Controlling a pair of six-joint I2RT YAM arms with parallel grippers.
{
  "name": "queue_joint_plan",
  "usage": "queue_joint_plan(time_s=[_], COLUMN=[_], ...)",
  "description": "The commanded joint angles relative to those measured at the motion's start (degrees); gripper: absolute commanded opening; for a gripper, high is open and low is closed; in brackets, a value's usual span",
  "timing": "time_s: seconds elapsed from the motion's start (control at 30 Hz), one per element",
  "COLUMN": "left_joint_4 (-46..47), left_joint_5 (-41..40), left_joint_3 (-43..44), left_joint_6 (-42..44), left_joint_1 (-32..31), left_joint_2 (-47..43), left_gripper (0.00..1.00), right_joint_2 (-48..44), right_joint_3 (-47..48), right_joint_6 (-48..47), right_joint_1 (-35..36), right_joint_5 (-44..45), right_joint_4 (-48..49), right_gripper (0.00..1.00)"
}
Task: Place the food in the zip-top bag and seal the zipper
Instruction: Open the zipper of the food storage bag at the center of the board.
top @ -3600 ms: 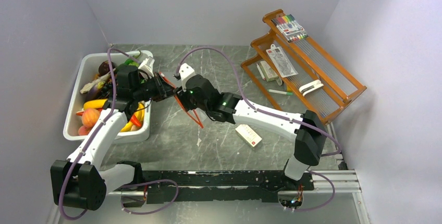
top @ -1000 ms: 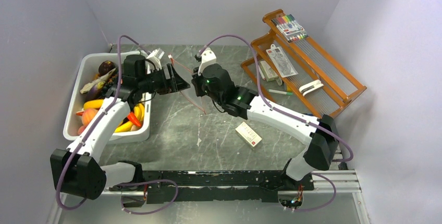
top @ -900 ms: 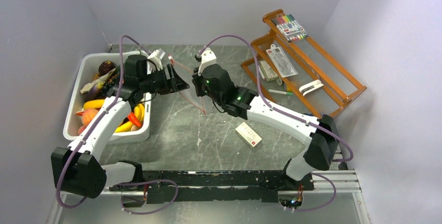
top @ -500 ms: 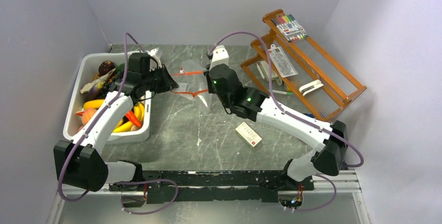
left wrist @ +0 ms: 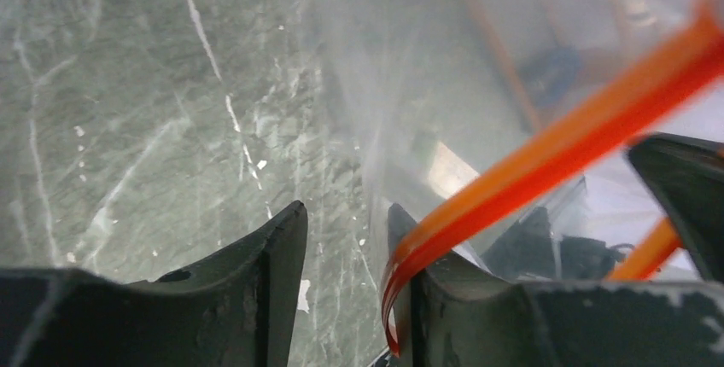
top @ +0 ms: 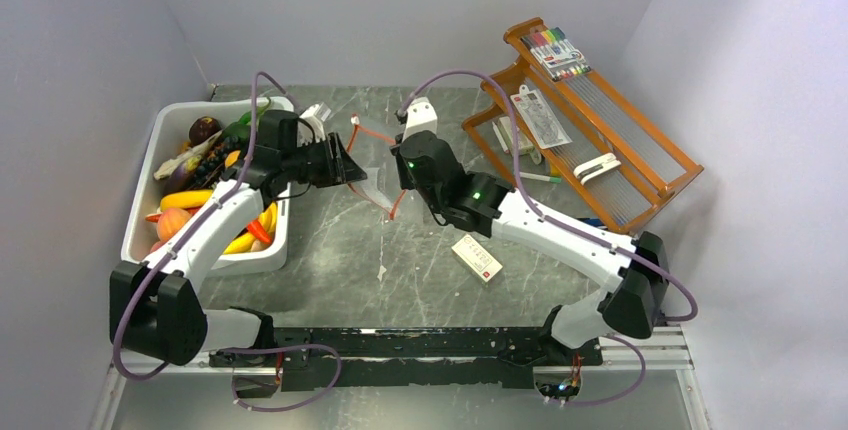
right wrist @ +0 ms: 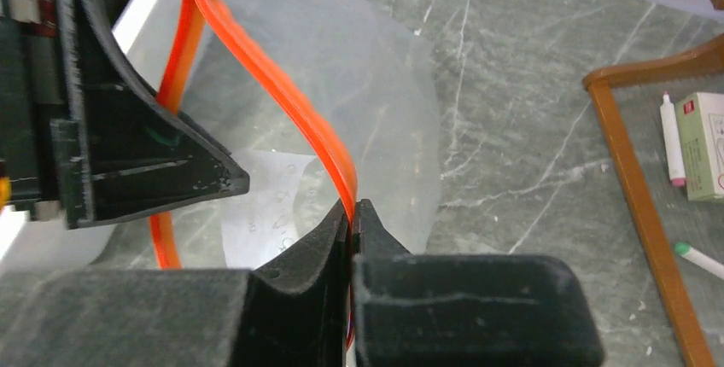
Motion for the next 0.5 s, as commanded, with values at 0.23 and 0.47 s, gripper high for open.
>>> queue_joint_plan(time_s=[0.23,0.47], left_joint_4=[1.53,-5.75], left_joint_5=[7.7,2.32], left_joint_3=[1.32,6.01], left_joint_6=[-0.66,0.22], left_joint_1=[-2.33,-2.36], left_joint_2=[-3.43,-6.93], left_gripper=[0.58,0.72], right_joint_2=[3.22,2.56], right_joint_3=[1.85,3.78], right_joint_6=[0.62,-4.46], right_joint_1=[-0.35,-2.16], right_joint_5=[6.77,8.6], right_joint_4=[-6.46,-7.68], right_gripper=[0.0,0.0])
